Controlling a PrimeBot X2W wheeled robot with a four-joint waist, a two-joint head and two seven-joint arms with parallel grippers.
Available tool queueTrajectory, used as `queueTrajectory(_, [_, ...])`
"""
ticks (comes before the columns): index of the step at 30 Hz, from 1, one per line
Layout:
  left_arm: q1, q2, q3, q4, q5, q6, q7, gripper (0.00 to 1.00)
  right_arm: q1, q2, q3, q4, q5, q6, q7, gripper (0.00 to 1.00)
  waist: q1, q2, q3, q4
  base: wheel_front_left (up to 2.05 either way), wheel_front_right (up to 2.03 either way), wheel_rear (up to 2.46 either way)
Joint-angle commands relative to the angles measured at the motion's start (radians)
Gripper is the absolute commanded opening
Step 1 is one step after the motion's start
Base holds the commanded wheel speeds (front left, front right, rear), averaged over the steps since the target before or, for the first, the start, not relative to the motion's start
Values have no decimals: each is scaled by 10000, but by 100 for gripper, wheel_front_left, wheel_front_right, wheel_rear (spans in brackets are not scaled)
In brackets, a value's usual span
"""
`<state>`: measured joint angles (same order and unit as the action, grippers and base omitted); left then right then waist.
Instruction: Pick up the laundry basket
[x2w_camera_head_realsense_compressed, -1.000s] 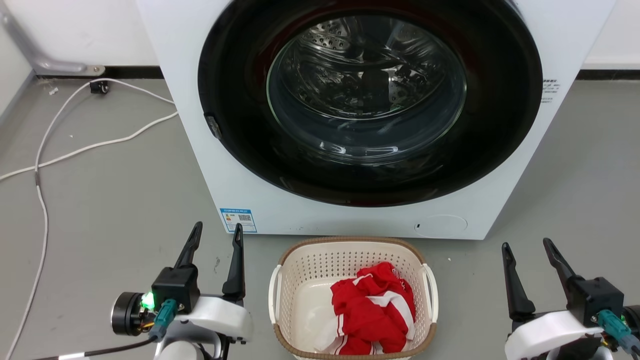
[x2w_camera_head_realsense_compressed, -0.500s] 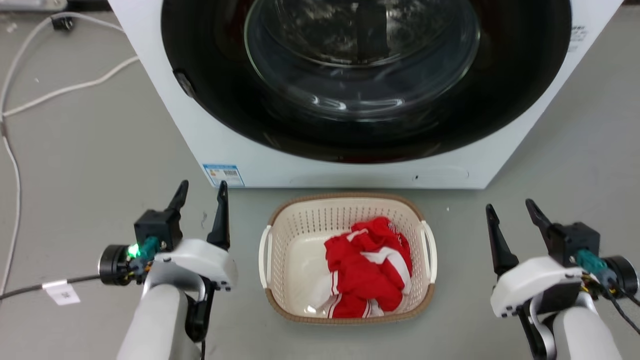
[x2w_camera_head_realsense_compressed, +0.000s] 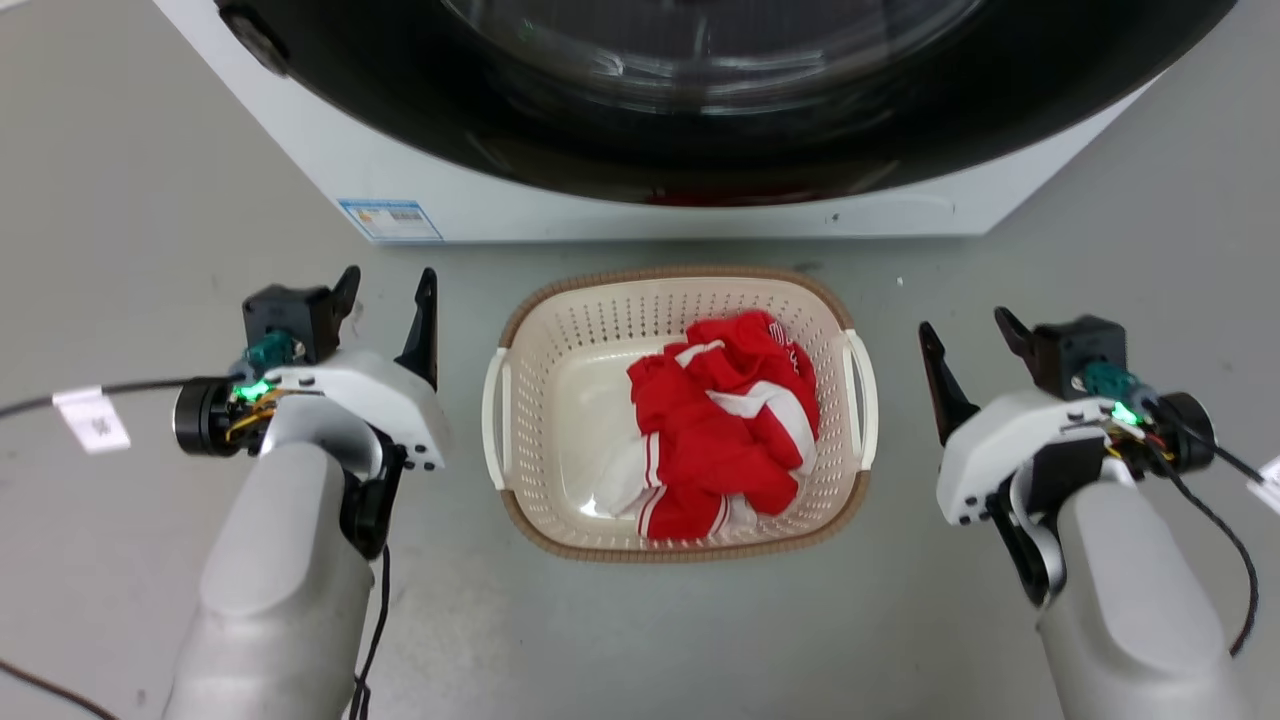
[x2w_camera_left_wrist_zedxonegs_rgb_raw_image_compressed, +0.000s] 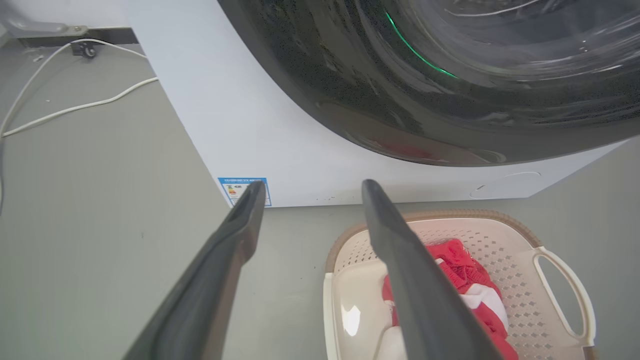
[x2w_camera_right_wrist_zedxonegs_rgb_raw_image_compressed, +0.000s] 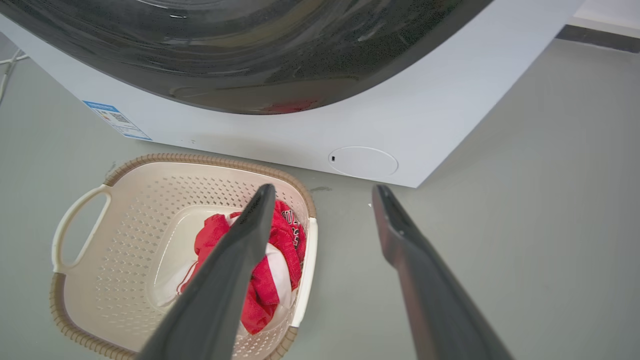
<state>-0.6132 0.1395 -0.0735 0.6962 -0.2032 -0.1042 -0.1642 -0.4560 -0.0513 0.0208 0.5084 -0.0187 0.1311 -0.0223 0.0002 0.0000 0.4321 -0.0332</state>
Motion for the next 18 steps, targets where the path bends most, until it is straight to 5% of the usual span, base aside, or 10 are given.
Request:
queueTrajectory(1, [-343, 36, -68, 247, -74, -61, 130, 100, -388, 21, 85, 254, 64, -7, 72, 100, -2, 0, 603, -86, 0, 0, 0])
queueTrajectory(9, [-2197, 178, -891, 2508, -756, -254, 1355, 100, -2318, 13, 1000, 2735, 736, -7, 668, 100, -2, 0, 1660, -203, 0, 0, 0])
queueTrajectory(18, [-3240, 371, -2403, 3502, -2089, -254, 2798, 100, -3807, 22, 1694, 4933, 1495, -7, 1281, 100, -2, 0, 2423, -308, 0, 0, 0])
